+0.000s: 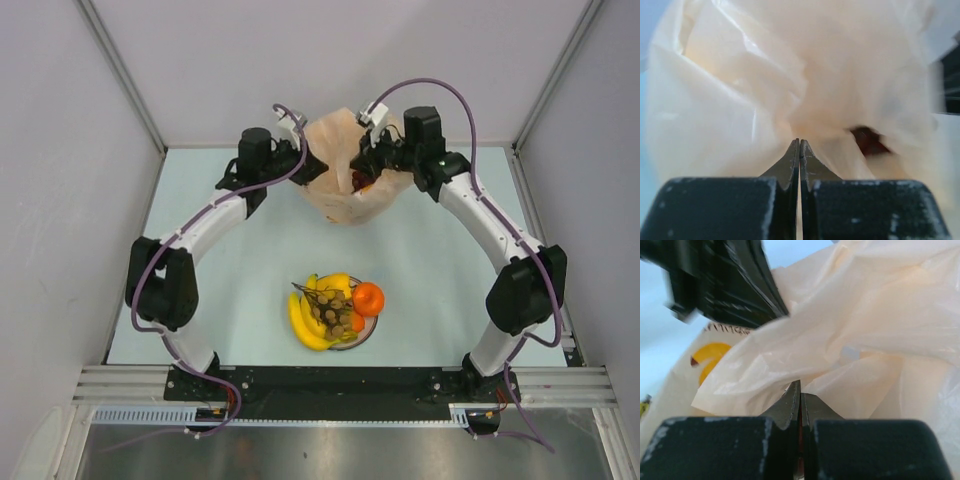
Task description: Take the fake fruits out of the plastic bag
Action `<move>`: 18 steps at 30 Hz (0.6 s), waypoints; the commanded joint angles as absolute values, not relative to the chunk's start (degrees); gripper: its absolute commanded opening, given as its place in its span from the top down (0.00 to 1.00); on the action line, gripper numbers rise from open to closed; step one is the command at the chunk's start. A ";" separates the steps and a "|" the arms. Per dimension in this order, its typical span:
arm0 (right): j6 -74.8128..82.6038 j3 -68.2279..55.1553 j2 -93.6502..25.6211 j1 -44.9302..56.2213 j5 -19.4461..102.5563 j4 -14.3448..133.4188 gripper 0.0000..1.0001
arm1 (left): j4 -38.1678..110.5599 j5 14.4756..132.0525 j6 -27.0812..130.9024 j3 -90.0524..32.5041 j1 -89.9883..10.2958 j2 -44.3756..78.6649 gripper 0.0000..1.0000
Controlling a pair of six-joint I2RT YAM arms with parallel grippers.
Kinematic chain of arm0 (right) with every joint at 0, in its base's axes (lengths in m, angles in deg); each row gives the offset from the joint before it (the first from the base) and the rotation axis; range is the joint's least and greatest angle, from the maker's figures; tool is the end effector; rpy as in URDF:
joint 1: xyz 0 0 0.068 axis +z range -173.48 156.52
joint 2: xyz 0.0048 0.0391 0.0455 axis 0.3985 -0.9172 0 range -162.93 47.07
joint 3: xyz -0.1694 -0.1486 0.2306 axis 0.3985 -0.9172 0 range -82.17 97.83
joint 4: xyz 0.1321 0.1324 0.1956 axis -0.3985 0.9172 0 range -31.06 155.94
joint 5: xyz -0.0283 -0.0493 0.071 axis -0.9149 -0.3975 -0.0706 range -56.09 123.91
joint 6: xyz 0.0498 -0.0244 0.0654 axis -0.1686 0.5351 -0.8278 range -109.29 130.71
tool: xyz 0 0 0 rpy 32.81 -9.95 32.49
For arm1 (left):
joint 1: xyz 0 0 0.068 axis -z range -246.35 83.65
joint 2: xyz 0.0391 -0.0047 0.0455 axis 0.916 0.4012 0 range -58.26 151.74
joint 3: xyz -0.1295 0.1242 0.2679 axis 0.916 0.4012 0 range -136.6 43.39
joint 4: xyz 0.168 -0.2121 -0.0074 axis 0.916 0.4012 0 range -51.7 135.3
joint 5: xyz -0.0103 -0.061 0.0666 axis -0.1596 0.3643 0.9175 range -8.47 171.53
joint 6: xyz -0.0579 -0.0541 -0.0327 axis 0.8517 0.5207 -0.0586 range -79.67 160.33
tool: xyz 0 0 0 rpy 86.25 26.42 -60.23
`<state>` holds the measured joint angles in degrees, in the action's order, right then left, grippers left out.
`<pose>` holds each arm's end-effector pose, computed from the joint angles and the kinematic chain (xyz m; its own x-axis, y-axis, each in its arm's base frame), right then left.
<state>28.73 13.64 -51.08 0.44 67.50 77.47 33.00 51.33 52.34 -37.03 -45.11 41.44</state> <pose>0.3941 0.2205 0.4261 -0.0588 -0.3081 -0.9495 -0.8713 0.4801 -0.1018 0.4230 -0.2051 0.3629 -0.3800 -0.0453 -0.9239 0.7043 0.6333 -0.3208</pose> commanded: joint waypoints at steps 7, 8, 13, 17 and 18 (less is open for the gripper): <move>41.91 -4.99 -50.92 -0.28 61.69 75.91 0.98 | 29.69 47.60 55.27 -20.51 -43.41 29.64 1.00; 42.17 -5.79 -51.11 -0.54 61.51 75.90 0.98 | 29.34 47.34 55.88 -19.20 -43.41 29.46 1.00; 43.94 -7.99 -50.14 -1.33 60.98 78.35 0.70 | 27.06 45.85 58.08 -17.52 -42.79 28.31 1.00; 43.50 -7.99 -44.80 -0.72 62.22 82.49 0.10 | 27.05 46.54 59.66 -17.60 -42.09 27.79 0.73; 43.58 -7.90 -43.65 -0.02 62.04 83.54 0.02 | 27.05 46.81 60.19 -17.60 -42.09 27.61 0.69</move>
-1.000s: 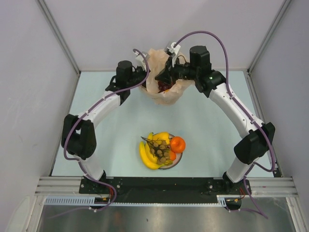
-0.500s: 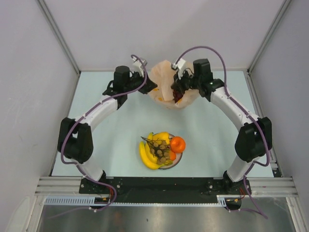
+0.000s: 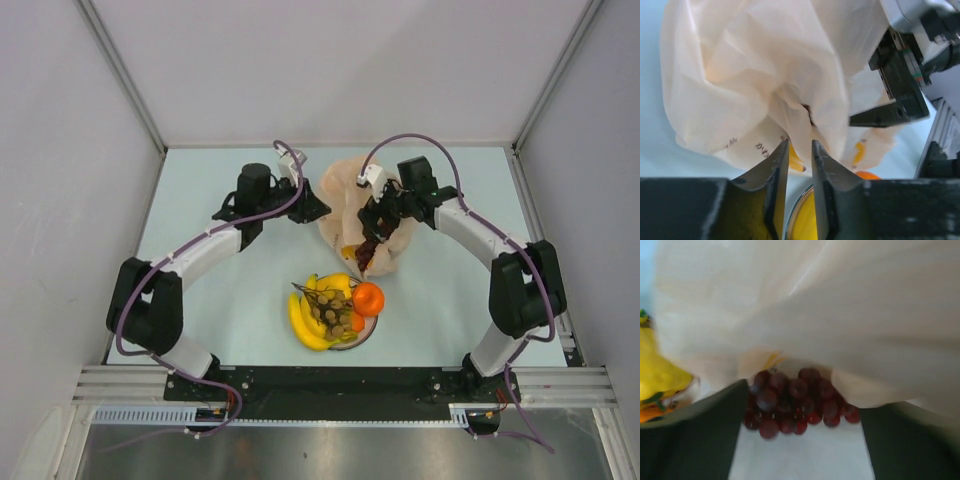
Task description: Take the fake fruits out of the plastic bag
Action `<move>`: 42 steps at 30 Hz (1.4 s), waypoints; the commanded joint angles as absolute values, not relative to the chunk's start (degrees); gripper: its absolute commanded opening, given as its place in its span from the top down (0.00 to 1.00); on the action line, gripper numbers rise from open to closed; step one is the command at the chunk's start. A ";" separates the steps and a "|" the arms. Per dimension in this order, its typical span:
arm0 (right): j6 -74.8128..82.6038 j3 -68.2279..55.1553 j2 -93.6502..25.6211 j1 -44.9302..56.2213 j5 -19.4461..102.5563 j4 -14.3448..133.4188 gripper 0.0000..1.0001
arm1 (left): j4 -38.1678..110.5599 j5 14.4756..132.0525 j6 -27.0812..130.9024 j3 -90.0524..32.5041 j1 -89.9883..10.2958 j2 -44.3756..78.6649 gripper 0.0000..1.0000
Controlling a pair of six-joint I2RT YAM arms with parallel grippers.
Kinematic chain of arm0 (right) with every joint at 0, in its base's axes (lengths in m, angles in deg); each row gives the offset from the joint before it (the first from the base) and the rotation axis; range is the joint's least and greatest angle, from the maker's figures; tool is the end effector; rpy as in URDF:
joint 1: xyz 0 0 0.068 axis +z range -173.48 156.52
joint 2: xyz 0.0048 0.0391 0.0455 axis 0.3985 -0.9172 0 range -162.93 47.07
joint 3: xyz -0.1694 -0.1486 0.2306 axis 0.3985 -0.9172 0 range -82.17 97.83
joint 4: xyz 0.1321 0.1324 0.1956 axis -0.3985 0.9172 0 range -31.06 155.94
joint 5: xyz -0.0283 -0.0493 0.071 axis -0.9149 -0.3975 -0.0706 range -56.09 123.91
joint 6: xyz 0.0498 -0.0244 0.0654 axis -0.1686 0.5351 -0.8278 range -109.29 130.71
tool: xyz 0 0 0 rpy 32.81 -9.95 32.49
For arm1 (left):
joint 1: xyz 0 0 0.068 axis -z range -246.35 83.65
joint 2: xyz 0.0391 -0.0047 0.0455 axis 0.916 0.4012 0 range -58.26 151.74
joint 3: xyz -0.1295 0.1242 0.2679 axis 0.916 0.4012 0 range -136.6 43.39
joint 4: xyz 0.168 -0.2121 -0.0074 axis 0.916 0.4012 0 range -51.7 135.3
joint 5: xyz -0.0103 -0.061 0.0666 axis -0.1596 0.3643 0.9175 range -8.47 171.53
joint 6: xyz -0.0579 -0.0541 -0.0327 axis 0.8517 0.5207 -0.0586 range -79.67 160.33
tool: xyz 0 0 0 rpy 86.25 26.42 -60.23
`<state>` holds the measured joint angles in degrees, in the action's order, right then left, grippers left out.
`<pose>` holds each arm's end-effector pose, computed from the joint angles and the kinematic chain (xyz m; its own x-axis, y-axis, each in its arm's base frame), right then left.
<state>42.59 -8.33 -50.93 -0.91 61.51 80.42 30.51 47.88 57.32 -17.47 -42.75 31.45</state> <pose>0.3739 0.1933 0.2751 -0.2228 -0.5996 -0.7687 -0.8915 0.4443 -0.0881 0.3482 -0.1978 0.3090 -0.5507 -0.0249 -0.8343 0.6756 0.5737 -0.4631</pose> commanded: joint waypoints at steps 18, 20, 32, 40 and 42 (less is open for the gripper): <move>52.64 -19.07 -35.30 -4.59 50.85 96.64 0.00 | 25.38 47.07 64.06 -17.25 -41.83 25.94 0.62; 52.11 -17.93 -30.82 -0.75 56.05 97.96 0.00 | 25.64 47.25 63.36 -16.81 -41.56 25.24 0.62; 51.06 -16.87 -20.35 15.19 53.34 101.40 0.06 | 26.08 47.69 63.18 -16.90 -41.38 24.97 0.61; 39.56 -15.73 -29.04 9.42 48.84 84.72 0.32 | 26.26 47.34 62.48 -17.43 -41.04 25.59 0.56; 33.34 -14.06 -32.01 5.72 54.79 78.21 0.33 | 26.61 47.16 61.95 -17.34 -40.77 25.50 0.43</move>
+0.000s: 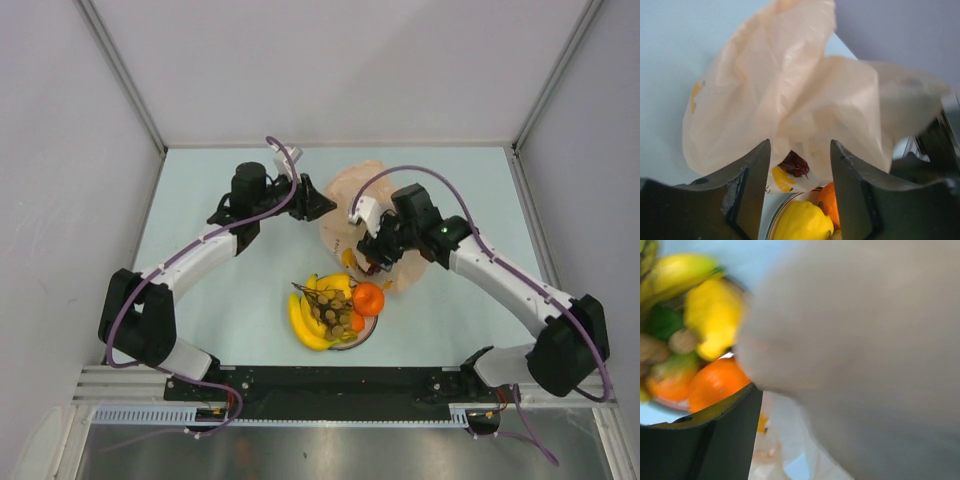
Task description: Take the fake fruits out of the plastic bag
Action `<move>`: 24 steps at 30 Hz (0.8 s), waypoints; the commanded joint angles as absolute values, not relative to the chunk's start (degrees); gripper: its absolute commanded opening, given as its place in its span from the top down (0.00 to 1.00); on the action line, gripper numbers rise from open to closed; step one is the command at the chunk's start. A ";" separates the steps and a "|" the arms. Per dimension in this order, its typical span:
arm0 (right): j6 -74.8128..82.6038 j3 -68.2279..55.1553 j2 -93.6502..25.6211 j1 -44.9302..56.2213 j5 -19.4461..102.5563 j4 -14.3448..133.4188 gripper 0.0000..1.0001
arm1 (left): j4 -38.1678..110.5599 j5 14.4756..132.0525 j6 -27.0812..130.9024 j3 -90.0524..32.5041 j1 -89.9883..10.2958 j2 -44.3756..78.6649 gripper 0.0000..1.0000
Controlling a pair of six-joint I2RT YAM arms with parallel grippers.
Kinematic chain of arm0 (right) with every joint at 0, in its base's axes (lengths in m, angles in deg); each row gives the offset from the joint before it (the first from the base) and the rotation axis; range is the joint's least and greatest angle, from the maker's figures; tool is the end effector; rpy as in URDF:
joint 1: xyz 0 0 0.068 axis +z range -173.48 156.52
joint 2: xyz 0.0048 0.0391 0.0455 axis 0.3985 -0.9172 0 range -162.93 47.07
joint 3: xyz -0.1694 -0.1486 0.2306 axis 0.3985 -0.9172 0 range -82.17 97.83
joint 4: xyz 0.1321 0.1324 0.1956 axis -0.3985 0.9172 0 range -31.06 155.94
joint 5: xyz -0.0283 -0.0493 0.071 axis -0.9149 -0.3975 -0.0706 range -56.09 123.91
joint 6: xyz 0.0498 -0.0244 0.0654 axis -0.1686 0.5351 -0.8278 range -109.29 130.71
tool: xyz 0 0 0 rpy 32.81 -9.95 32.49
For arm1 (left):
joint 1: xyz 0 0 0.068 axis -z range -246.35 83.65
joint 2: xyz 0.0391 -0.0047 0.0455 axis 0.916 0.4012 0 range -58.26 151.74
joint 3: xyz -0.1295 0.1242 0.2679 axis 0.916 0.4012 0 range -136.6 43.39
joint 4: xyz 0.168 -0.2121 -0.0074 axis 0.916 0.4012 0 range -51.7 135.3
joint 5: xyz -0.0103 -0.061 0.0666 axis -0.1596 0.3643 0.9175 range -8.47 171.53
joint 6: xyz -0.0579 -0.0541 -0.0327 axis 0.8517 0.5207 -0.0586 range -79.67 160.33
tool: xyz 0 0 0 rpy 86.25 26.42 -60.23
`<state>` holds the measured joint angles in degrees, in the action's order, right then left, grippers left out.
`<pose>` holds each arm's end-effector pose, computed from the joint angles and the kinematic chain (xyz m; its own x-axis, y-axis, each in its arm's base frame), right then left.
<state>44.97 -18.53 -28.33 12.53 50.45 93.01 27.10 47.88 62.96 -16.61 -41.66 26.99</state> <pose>0.2335 0.1963 0.3201 -0.0718 -0.7194 -0.6909 -0.9251 0.3070 -0.2236 0.3303 -0.1979 0.3398 -0.5253 -0.1112 -0.8436 0.6868 0.5300 -0.4974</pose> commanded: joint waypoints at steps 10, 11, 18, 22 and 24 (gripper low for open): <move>21.90 5.27 -47.41 0.43 64.05 73.18 0.40 | 24.94 45.31 62.13 -19.00 -39.01 27.51 0.22; 20.65 6.76 -48.46 0.42 64.93 73.09 0.40 | 24.59 45.31 62.13 -19.62 -38.75 28.13 0.22; 14.93 6.08 -48.38 0.60 67.49 73.00 0.40 | 27.13 51.36 58.88 -25.42 -36.55 32.79 0.20; 14.40 5.81 -47.24 0.43 67.32 73.18 0.39 | 29.69 55.86 58.17 -27.27 -36.29 35.07 0.48; 13.88 5.72 -46.45 -0.10 66.61 73.53 0.37 | 29.08 55.34 57.91 -27.62 -36.29 36.13 0.91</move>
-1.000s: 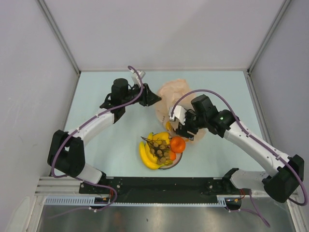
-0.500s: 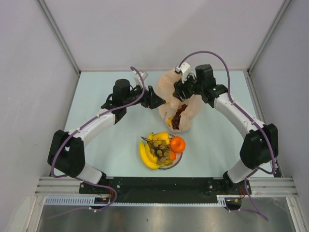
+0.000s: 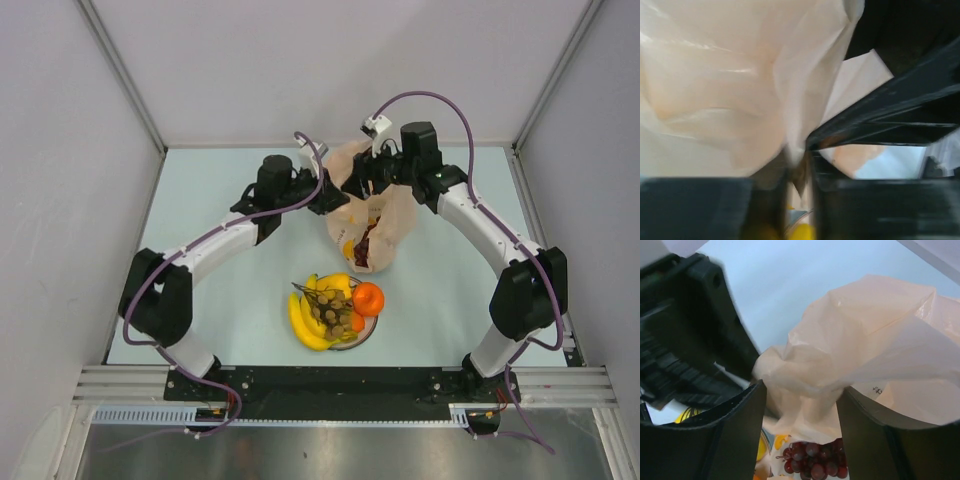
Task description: Take the fake fruits out of the plastic bag
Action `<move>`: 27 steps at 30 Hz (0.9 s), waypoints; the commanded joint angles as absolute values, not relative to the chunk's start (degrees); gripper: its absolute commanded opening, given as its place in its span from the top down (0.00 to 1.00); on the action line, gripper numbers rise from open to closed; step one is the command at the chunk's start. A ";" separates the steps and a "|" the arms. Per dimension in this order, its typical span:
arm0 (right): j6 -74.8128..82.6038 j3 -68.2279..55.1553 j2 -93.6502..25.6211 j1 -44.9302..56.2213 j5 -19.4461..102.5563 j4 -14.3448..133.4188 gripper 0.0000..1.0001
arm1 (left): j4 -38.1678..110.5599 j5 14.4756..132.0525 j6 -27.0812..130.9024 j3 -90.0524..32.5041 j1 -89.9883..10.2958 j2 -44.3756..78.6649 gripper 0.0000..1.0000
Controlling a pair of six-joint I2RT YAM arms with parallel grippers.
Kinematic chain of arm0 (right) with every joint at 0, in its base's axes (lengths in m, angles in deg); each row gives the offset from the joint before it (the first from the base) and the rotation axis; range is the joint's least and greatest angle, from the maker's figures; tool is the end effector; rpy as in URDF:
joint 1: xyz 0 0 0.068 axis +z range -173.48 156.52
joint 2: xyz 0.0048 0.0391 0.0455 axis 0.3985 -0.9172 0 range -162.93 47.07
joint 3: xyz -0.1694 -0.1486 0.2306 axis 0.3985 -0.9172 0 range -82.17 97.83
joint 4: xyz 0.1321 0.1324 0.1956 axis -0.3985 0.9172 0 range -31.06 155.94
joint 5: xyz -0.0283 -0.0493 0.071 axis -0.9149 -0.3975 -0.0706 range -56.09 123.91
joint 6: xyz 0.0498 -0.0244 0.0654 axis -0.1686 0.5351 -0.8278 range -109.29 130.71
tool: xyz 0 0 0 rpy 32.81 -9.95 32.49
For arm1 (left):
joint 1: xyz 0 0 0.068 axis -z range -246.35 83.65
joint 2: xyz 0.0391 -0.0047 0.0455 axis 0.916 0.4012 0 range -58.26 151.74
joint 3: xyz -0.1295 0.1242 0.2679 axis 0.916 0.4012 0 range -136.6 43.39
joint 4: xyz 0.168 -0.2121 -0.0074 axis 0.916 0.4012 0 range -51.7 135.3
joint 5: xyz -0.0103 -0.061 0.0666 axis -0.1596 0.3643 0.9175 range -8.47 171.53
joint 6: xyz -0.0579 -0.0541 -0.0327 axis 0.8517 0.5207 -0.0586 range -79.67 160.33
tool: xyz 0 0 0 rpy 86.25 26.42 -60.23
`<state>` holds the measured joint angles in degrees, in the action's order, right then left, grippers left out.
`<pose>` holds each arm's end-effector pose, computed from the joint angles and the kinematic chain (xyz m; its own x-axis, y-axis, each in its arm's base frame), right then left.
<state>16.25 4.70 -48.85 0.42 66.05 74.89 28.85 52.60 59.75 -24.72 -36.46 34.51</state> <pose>0.3847 0.2145 0.3877 -0.3087 -0.2263 -0.9238 -0.8176 0.5595 0.1362 0.3521 -0.2445 0.3397 -0.4941 -0.0518 -0.8679 0.7173 0.5398 -0.4405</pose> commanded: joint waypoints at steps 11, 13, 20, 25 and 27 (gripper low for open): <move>30.38 7.93 -39.34 0.33 69.42 104.10 0.27 | 30.21 56.30 56.50 -35.79 -36.81 39.73 1.00; 33.73 2.15 -36.01 1.56 68.20 105.26 0.33 | 30.39 56.30 57.29 -37.45 -37.25 40.44 1.00; 35.93 -2.37 -35.46 10.08 58.97 96.04 0.48 | 31.87 56.99 57.39 -37.82 -37.43 40.44 1.00; 48.73 -2.37 -39.85 12.73 55.36 94.89 0.56 | 35.84 63.77 51.41 -37.99 -37.52 39.74 1.00; 51.91 -2.45 -40.99 12.99 54.83 94.62 0.60 | 36.72 64.73 50.44 -37.47 -37.52 38.77 1.00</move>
<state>42.09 -2.34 -38.82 12.18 58.67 97.01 34.73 60.53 54.68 -36.20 -37.27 40.46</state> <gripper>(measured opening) 0.433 0.005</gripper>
